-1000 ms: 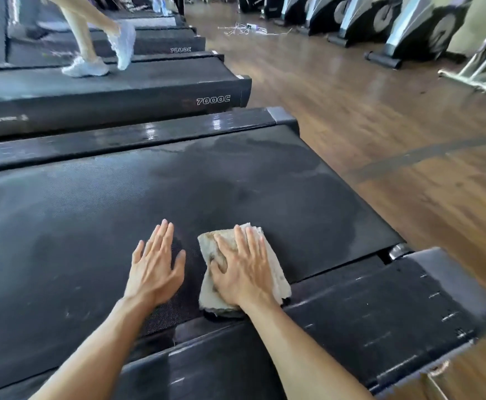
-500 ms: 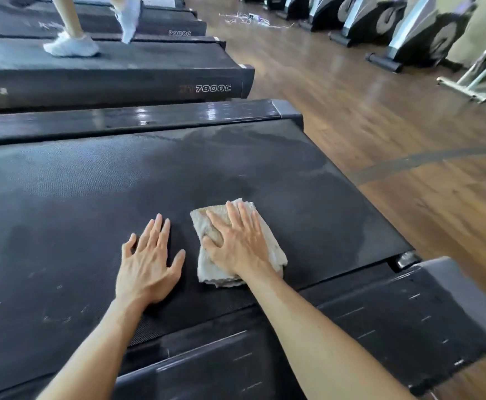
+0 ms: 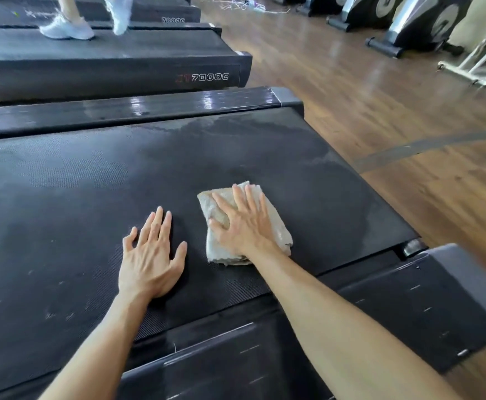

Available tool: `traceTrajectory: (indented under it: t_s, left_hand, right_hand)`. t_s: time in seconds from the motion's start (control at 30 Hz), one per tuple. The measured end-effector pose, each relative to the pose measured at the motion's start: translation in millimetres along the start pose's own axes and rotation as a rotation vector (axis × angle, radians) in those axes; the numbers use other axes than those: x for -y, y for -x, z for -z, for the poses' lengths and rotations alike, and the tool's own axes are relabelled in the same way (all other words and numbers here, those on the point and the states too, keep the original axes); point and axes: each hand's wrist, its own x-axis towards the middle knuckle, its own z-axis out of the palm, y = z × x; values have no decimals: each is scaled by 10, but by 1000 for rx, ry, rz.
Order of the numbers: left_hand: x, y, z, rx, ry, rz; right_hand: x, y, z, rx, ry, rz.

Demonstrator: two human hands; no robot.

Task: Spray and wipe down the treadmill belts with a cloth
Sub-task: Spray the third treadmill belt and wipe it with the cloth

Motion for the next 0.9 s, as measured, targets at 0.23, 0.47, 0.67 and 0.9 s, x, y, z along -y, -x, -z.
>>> traceTrajectory:
  t_s: [0.23,0.47,0.67,0.9]
  left_hand:
    - [-8,10,19,-10,5,-1]
    - [-21,14,10,-8,-30,5]
    - [-3,-5,-4,-6,-39,-1]
    - [7,14,-17,-18,-40,-10]
  right_hand:
    - [-564,747,62,-19,-43,196]
    - [-507,65,140,25,19,-92]
    - [-325,640,102,51,-28,216]
    - [-1263,463,246,47,67,-63]
